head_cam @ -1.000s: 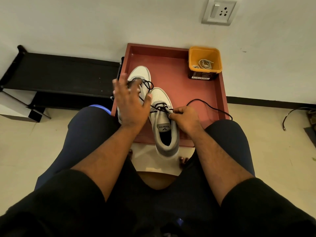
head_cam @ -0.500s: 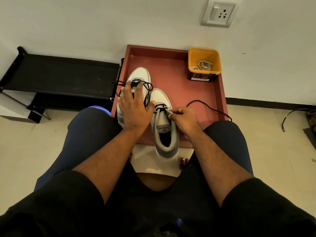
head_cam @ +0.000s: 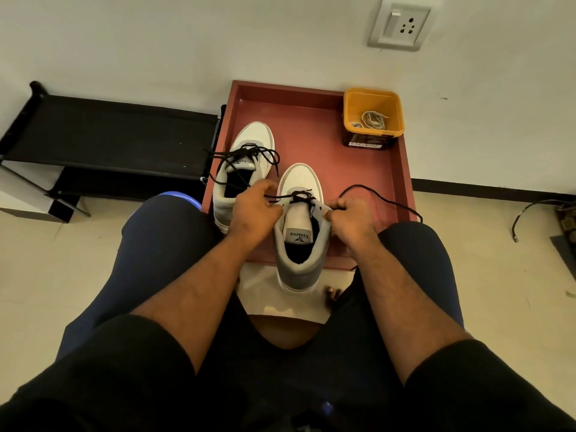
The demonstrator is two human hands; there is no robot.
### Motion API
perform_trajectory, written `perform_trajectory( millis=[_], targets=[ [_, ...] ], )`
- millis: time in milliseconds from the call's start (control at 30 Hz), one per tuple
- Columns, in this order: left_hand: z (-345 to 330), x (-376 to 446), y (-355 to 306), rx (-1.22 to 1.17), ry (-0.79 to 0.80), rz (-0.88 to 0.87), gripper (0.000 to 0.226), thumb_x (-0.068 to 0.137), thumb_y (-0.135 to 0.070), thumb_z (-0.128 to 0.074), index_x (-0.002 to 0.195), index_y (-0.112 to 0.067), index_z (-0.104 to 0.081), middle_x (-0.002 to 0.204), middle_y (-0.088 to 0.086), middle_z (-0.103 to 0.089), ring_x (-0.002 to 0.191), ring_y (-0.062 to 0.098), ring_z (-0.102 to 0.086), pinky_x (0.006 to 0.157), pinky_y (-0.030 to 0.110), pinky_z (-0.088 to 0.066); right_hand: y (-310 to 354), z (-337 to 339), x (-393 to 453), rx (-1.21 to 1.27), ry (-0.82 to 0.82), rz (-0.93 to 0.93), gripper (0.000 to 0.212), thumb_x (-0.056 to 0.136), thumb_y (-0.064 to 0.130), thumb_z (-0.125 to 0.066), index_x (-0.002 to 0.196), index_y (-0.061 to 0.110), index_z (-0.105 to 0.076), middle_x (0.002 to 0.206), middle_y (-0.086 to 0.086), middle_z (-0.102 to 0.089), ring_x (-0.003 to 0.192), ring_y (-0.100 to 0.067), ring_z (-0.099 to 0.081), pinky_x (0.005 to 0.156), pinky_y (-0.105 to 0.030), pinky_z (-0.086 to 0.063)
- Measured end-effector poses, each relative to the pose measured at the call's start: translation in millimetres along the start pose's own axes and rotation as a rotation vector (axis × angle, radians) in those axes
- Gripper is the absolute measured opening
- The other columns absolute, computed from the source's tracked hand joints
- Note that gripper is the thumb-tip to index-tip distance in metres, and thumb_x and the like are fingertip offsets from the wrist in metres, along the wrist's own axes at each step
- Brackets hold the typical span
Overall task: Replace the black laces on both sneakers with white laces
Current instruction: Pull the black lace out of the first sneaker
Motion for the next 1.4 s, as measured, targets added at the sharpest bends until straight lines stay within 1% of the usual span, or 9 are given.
perform_trajectory(
  millis=[267,367,433,600,767,867,1033,1200,1400],
  targets=[
    [-2.6,1.9,10.1,-0.245,-0.038,0.212,0.024,0.079,-0.007,-0.076,0.088,-0.012,-0.055,0.061,0.002,-0.053,0.047,0.012,-0.045,0.045,0.025,-0.041,-2.1,0.2,4.1,0.139,-0.026,-0.134,0.019,0.085,-0.003,-0.058,0.081,0.013,-0.067,0.083,-0.013,-0.071,0.046,-0.014,-0.052,0.043,-0.025,-0.044],
    [-5.3,1.9,11.4,-0.134,0.053,0.170,0.012,0.085,-0.018,-0.072,0.087,-0.007,-0.067,0.061,0.002,-0.059,0.044,0.011,-0.049,0.040,0.020,-0.041,0.2,-5.5,2.6,-0.030,-0.002,0.067,0.028,0.086,-0.002,-0.056,0.104,0.016,-0.068,0.103,-0.002,-0.067,0.083,-0.016,-0.064,0.073,-0.027,-0.053],
    [-8.5,-0.7,9.4,-0.041,0.092,0.042,0.013,0.088,-0.020,-0.068,0.088,-0.008,-0.072,0.058,-0.004,-0.057,0.046,0.005,-0.048,0.044,0.013,-0.037,3.1,-12.5,-1.5,-0.317,0.007,0.333,0.039,0.086,-0.001,-0.054,0.120,0.015,-0.064,0.117,-0.002,-0.061,0.109,-0.017,-0.055,0.092,-0.023,-0.042],
    [-12.3,-3.2,6.6,0.003,0.079,-0.041,0.015,0.087,-0.017,-0.068,0.099,-0.010,-0.070,0.066,-0.001,-0.060,0.056,0.009,-0.053,0.053,0.017,-0.042,8.4,-32.3,-5.4,-0.618,-0.107,0.678,0.031,0.086,0.011,-0.063,0.116,0.017,-0.067,0.117,-0.007,-0.056,0.106,-0.027,-0.049,0.090,-0.040,-0.044],
    [-10.8,-5.1,3.7,-0.016,0.104,-0.053,0.031,0.087,-0.014,-0.067,0.118,-0.014,-0.065,0.070,0.004,-0.062,0.059,0.013,-0.056,0.055,0.023,-0.048,9.9,-37.7,2.1,-0.651,-0.166,0.695,0.018,0.087,0.022,-0.064,0.103,0.017,-0.072,0.119,-0.004,-0.058,0.106,-0.028,-0.048,0.088,-0.041,-0.037],
    [-11.7,-2.9,4.3,0.001,0.114,-0.057,0.033,0.090,-0.014,-0.063,0.123,-0.012,-0.065,0.072,0.002,-0.064,0.058,0.008,-0.054,0.054,0.012,-0.044,9.1,-33.5,4.9,-0.584,-0.190,0.631,0.015,0.090,0.023,-0.061,0.100,0.018,-0.071,0.118,-0.001,-0.058,0.108,-0.025,-0.046,0.090,-0.041,-0.038],
    [-13.5,-1.8,1.2,0.027,0.109,-0.033,0.034,0.092,-0.015,-0.060,0.126,-0.009,-0.062,0.111,0.009,-0.070,0.098,0.019,-0.065,0.087,0.021,-0.048,9.9,-2.7,8.4,-0.368,-0.404,0.351,0.017,0.090,0.021,-0.060,0.104,0.019,-0.068,0.116,-0.002,-0.057,0.110,-0.025,-0.047,0.093,-0.036,-0.034],
    [-15.2,-2.4,0.2,0.018,0.123,-0.055,0.027,0.093,-0.012,-0.057,0.117,-0.013,-0.069,0.097,0.004,-0.073,0.070,-0.001,-0.059,0.059,0.002,-0.040,14.1,-19.9,-0.7,-0.592,-0.232,0.663,0.029,0.083,0.023,-0.065,0.112,0.024,-0.067,0.131,-0.003,-0.051,0.121,-0.026,-0.041,0.096,-0.045,-0.033],
    [-11.4,-6.0,-0.3,0.026,0.129,-0.073,0.029,0.093,-0.012,-0.058,0.121,-0.012,-0.067,0.085,-0.003,-0.067,0.066,-0.002,-0.055,0.058,0.001,-0.040,11.7,-32.2,2.3,-0.729,-0.205,0.735,0.011,0.086,0.023,-0.065,0.090,0.018,-0.073,0.135,-0.003,-0.052,0.129,-0.029,-0.037,0.099,-0.048,-0.028]
  ],
)
Point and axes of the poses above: each hand's wrist, its own x-axis towards the middle knuckle, its own z-axis out of the back of the hand, y = z × x, the point moved 1 cm from there along x, towards the middle knuckle
